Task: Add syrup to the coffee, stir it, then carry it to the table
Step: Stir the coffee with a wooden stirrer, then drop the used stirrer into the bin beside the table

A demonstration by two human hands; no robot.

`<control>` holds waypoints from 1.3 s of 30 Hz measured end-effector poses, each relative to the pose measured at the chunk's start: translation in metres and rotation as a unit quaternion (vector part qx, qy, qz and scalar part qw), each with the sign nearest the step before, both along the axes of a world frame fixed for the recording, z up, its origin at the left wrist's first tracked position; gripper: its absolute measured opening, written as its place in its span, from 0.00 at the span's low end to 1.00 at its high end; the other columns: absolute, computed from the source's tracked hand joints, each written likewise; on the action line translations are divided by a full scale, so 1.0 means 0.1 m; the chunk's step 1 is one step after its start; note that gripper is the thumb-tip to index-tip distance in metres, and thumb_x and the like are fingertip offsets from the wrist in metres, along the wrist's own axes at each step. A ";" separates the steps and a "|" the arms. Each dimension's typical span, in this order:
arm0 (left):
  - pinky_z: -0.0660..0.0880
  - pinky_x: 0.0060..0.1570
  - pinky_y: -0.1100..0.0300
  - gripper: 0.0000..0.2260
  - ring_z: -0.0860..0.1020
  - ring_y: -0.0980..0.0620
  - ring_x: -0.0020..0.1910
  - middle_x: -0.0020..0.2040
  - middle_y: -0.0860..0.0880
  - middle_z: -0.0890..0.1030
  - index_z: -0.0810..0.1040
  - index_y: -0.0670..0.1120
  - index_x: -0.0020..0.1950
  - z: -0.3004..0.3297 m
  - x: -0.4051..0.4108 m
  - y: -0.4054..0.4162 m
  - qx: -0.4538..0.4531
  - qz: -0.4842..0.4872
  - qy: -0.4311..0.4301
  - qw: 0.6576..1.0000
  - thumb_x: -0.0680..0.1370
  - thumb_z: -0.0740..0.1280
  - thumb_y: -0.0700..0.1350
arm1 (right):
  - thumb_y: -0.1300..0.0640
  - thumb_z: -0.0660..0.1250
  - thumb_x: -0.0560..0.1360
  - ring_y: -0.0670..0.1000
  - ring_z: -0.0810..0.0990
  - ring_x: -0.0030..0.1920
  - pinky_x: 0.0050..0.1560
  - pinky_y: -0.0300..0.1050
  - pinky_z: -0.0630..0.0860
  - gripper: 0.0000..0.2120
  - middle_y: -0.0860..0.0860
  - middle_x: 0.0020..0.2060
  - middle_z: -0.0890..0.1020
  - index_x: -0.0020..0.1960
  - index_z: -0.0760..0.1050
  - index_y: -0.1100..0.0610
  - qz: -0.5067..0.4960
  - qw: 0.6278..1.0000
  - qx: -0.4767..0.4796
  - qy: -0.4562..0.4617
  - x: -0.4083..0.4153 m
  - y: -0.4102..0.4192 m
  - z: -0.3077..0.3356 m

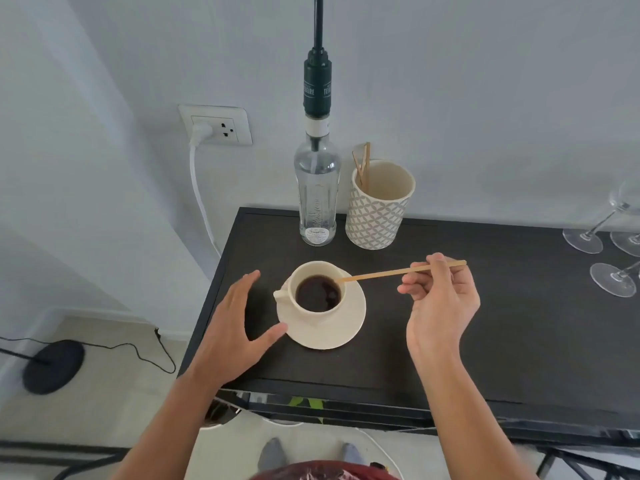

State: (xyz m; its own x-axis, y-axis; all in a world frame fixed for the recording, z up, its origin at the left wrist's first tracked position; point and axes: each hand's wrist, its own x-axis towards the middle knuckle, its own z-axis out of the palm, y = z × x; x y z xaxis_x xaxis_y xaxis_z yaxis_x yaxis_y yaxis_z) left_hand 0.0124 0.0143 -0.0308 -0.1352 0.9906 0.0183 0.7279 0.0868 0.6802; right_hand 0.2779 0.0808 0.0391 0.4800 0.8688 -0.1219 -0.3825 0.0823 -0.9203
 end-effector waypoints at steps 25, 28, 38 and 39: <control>0.75 0.64 0.54 0.24 0.74 0.54 0.69 0.75 0.58 0.67 0.67 0.54 0.74 -0.25 -0.84 -0.83 -0.061 0.189 0.057 0.978 0.81 0.59 0.61 | 0.64 0.65 0.83 0.52 0.81 0.27 0.26 0.42 0.79 0.09 0.56 0.34 0.83 0.44 0.78 0.59 0.227 0.964 0.104 -0.089 -1.40 -0.24 0.45; 0.77 0.59 0.51 0.20 0.79 0.54 0.61 0.68 0.57 0.75 0.72 0.54 0.68 -0.37 -1.33 -1.05 -0.088 0.233 0.016 0.968 0.81 0.58 0.61 | 0.63 0.66 0.83 0.53 0.85 0.30 0.29 0.45 0.83 0.08 0.52 0.34 0.84 0.45 0.79 0.58 0.288 0.935 0.103 -0.181 -1.98 -0.39 0.31; 0.77 0.57 0.51 0.18 0.80 0.53 0.57 0.61 0.56 0.80 0.77 0.53 0.61 -0.66 -2.46 -1.43 -0.150 0.252 -0.015 0.956 0.81 0.56 0.61 | 0.58 0.68 0.82 0.46 0.86 0.30 0.39 0.41 0.83 0.07 0.50 0.31 0.86 0.46 0.80 0.57 0.424 0.800 0.056 -0.421 -3.28 -0.71 -0.53; 0.77 0.57 0.51 0.17 0.80 0.54 0.57 0.61 0.56 0.80 0.78 0.53 0.61 -0.67 -2.51 -1.45 -0.155 0.248 -0.018 0.956 0.81 0.57 0.61 | 0.57 0.68 0.82 0.46 0.86 0.31 0.38 0.39 0.83 0.07 0.50 0.31 0.86 0.46 0.80 0.57 0.431 0.791 0.050 -0.431 -3.35 -0.72 -0.56</control>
State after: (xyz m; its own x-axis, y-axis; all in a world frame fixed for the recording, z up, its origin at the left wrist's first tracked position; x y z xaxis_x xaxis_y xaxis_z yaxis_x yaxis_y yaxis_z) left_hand -0.2381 -0.1305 -0.0982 -0.5843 0.7621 -0.2790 0.5219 0.6161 0.5900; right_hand -0.0572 0.0089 -0.0169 -0.4285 0.9034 0.0188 0.4303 0.2223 -0.8749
